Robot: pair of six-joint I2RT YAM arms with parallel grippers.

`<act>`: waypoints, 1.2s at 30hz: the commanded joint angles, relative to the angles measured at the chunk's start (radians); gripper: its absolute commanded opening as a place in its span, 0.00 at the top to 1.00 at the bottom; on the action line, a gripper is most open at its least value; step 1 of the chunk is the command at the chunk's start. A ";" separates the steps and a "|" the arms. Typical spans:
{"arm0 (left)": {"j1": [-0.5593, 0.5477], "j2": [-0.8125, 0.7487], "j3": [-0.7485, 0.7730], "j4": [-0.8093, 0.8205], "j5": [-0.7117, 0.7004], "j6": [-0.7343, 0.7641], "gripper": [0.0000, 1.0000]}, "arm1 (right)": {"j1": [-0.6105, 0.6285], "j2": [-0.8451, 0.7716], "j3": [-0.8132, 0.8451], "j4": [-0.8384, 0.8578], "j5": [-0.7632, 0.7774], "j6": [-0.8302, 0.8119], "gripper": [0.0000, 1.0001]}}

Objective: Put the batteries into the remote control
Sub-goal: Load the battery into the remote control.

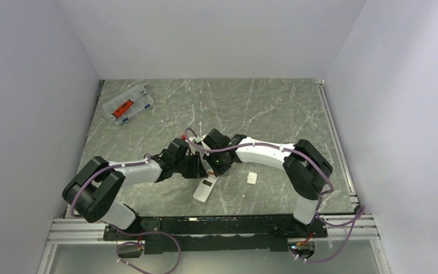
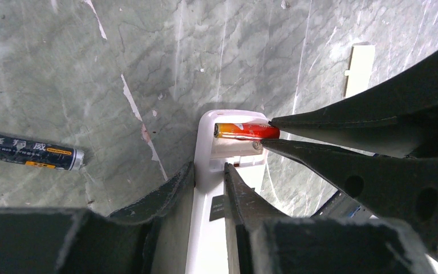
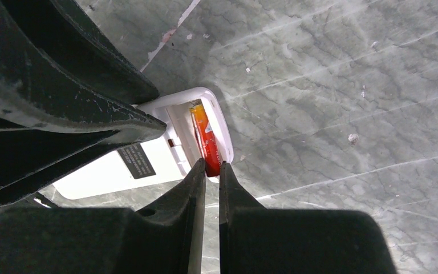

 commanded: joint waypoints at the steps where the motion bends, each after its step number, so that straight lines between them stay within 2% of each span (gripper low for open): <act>1: -0.013 0.034 -0.031 -0.080 -0.041 0.064 0.71 | -0.002 -0.009 0.031 0.041 0.003 0.000 1.00; 36: -0.012 0.036 -0.026 -0.084 -0.043 0.070 0.72 | 0.002 -0.047 0.020 -0.008 0.054 0.023 1.00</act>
